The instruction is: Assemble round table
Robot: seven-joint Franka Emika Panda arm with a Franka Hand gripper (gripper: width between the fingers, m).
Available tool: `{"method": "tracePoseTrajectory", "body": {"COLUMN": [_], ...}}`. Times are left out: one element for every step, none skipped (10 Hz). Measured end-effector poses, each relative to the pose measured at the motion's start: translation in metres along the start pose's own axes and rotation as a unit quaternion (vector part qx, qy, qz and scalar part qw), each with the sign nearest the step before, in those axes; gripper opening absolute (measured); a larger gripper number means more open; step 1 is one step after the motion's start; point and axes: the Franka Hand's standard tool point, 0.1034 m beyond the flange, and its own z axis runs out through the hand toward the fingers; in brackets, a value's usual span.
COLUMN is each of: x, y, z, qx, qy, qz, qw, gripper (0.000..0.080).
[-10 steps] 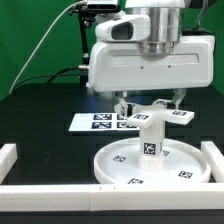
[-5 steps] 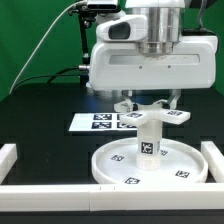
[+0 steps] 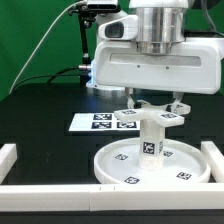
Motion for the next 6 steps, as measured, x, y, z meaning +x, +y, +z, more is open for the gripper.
{"method": "tracePoseTrajectory", "body": {"x": [0.0008,0.0008,0.0008,0.0007,0.0006,0.0009], "y": [0.0002,0.0001,0.0002,0.0004,0.0003,0.001], "z": [-0.0002,-0.0001,-0.0001,-0.0002,-0.0003,-0.0005], "qx": [0.003,0.006,0.009,0.012,0.015,0.023], "qy": [-0.002,-0.006,-0.01,-0.011,-0.012,-0.01], "qz": [0.058,0.12,0.188,0.254,0.299,0.355], "qw": [0.998,0.993,0.982,0.967,0.954,0.934], "gripper": [0.044,0.0442,0.0442,0.0442,0.0442,0.0442]}}
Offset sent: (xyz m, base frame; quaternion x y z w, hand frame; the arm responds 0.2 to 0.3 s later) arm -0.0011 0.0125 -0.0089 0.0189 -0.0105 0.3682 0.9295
